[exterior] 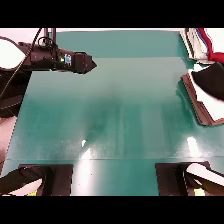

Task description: Fold the shirts.

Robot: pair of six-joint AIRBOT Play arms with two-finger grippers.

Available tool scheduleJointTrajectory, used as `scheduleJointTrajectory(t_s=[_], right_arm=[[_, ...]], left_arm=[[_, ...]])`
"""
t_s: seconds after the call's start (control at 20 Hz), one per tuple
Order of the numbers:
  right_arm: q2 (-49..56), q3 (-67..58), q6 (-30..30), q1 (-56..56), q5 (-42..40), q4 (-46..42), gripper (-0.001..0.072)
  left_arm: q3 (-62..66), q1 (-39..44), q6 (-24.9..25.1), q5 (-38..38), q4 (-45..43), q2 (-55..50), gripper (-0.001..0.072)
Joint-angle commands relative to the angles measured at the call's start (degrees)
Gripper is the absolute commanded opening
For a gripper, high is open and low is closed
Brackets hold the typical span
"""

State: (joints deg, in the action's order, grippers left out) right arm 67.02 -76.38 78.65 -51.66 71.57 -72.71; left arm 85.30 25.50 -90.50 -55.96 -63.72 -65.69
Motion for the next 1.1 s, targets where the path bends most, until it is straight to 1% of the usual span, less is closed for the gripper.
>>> scheduleJointTrajectory(t_s=[0.0,0.05,0.1,0.15,0.35,0.4,0.55,0.65,0.85,0.9,0.95,1.05], right_arm=[[-4.26,8.37,0.07,-3.10,-1.31,-0.79,0.0210],[-4.44,9.40,0.11,-3.10,-1.53,-0.76,0.0467],[-4.22,9.60,0.81,-3.06,-1.44,-0.76,0.0647],[-4.15,9.25,2.01,-3.06,-1.20,-0.74,0.0679],[-4.48,0.39,3.93,-3.06,0.00,0.96,0.0673],[-4.92,-2.05,3.98,-3.04,-0.24,4.24,0.0672],[-6.97,-6.64,4.02,-0.92,-2.05,18.47,0.0672],[-8.31,-7.61,3.98,4.90,-2.97,24.72,0.0672],[-8.90,-7.26,3.54,23.23,-4.17,24.33,0.0671],[-8.85,-7.06,3.26,27.43,-4.26,23.78,0.0661],[-8.61,-7.08,3.13,32.02,-4.57,22.47,0.0571],[-8.44,-7.08,1.68,39.67,-5.40,18.86,0.0262]], left_arm=[[0.00,0.00,0.96,-1.07,-0.04,-0.02,0.0026],[0.00,0.00,0.96,-1.20,-0.04,-0.02,0.0026],[0.00,0.00,0.96,-1.18,-0.04,0.00,0.0026],[0.00,0.00,0.96,-1.18,-0.04,0.00,0.0026],[0.00,0.00,0.96,-1.22,-0.02,-0.02,0.0026],[0.00,0.00,0.94,-1.27,0.00,0.00,0.0026],[0.00,0.00,0.96,-0.72,-0.04,-0.02,0.0026],[0.00,0.00,0.96,-0.04,-0.22,0.00,0.0026],[0.00,0.00,0.94,0.68,-0.26,0.00,0.0026],[0.00,0.00,0.94,0.98,-0.26,0.00,0.0026],[0.00,0.00,0.94,1.40,-0.28,0.00,0.0026],[0.00,0.00,0.94,2.60,-0.26,0.00,0.0027]])
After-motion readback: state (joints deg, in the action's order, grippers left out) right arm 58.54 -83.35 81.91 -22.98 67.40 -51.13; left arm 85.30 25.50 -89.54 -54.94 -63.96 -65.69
